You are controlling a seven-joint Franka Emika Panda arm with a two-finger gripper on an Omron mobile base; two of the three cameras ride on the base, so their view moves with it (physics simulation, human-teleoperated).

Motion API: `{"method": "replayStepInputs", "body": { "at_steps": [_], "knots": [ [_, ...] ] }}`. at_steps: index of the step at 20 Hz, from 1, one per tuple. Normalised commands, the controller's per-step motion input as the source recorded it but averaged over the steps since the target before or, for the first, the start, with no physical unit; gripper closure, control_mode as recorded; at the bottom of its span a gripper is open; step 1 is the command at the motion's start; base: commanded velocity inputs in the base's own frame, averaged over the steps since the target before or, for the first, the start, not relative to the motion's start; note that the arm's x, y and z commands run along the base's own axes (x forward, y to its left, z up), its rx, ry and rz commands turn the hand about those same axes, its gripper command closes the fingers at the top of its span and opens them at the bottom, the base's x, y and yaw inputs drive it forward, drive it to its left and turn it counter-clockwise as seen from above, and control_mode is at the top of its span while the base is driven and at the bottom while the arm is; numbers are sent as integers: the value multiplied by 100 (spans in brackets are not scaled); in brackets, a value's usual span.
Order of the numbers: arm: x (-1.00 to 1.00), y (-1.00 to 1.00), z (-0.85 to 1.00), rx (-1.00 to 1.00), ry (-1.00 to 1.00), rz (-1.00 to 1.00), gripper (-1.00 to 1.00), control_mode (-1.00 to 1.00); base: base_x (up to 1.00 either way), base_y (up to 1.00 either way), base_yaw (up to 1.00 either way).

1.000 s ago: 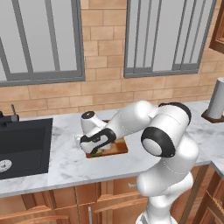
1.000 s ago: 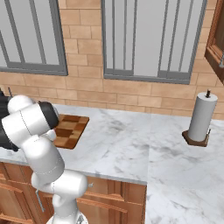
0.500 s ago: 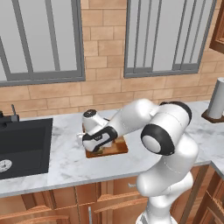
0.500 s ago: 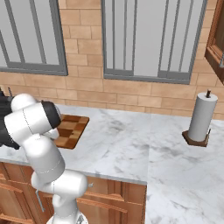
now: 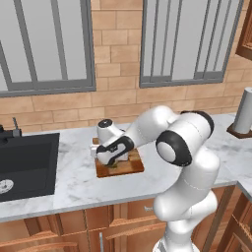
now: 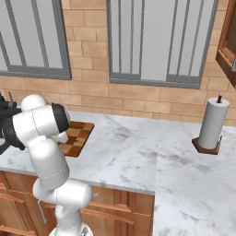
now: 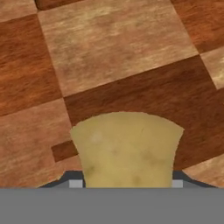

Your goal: Pick up the sponge from the counter and clean the cutting board by briefly scrubbing or pressing down on the cutting board. Once finished, release the sponge.

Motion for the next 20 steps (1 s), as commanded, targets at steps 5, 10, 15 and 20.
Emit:
{"method": "replayStepInputs", "body": {
  "at_steps": [5, 10, 15, 20],
  "knots": [
    [47, 0, 0, 0, -2, 0, 100, -100, 0, 0, 0],
    [51, 0, -4, 1, -1, 0, 100, -100, 0, 0, 0],
    [42, 0, -10, 0, 0, 0, 100, -100, 0, 0, 0],
    [47, 0, -11, 2, 0, -1, 100, -100, 0, 0, 0]
  ]
}}
